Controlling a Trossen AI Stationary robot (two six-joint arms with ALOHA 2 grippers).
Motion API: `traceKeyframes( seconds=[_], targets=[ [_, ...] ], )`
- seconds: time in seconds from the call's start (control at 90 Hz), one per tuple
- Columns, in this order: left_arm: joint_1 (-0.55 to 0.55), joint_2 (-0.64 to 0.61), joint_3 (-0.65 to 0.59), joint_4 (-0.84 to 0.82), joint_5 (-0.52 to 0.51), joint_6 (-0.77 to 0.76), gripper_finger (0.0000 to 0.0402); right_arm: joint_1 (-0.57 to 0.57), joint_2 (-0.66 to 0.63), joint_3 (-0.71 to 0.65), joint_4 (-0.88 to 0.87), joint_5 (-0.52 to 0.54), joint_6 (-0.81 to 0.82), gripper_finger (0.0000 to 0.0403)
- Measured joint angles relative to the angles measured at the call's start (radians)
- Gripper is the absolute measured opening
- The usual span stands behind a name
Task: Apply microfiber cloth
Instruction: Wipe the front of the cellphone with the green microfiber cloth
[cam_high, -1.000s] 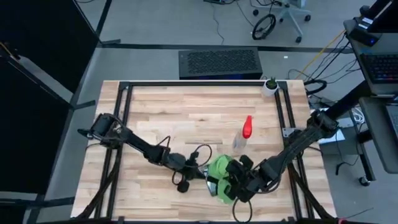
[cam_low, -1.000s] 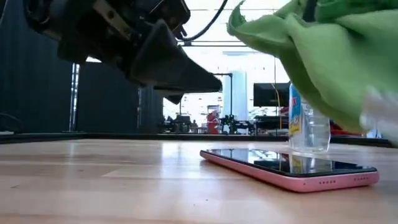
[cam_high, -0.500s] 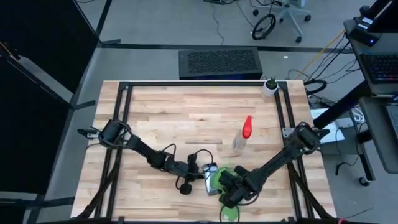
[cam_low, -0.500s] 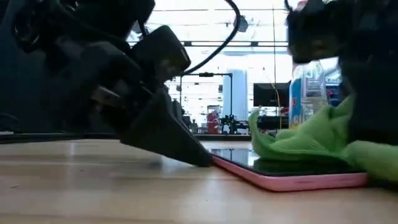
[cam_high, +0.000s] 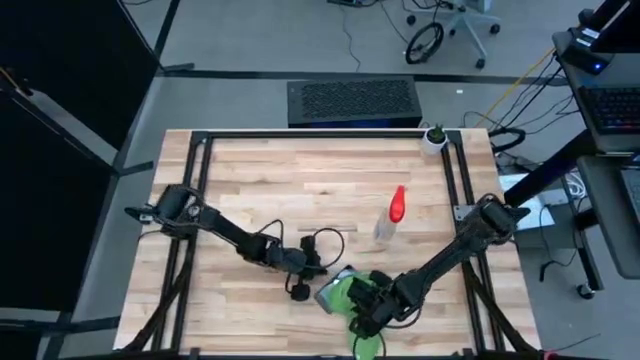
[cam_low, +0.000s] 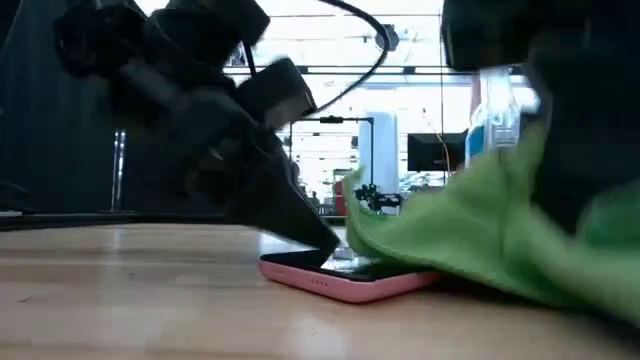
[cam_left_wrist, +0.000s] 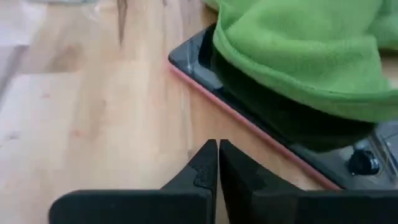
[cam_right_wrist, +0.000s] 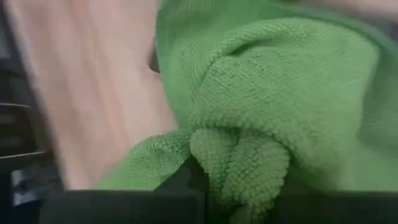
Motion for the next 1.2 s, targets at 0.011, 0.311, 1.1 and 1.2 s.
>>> traceKeyframes(
  seconds=[0.011,0.311,1.1,1.2],
  targets=[
    [-0.004,-0.007,0.000,-0.001,0.006,0.002,0.0000,0.000,-0.009,0.000,-0.009,0.015,-0.001,0.0025],
    [-0.056,0.108,-0.001,0.205,0.102,0.018,0.0000,-0.092,-0.046,0.001,-0.067,0.115,-0.083,0.0025],
    [-0.046,0.238,0.006,0.340,0.113,-0.036,0.0000,-0.202,0.074,0.005,-0.170,-0.078,-0.136,0.0025],
    [-0.047,0.238,0.006,0.341,0.112,-0.036,0.0000,-0.202,0.063,0.002,-0.195,-0.068,-0.127,0.0025]
  ],
)
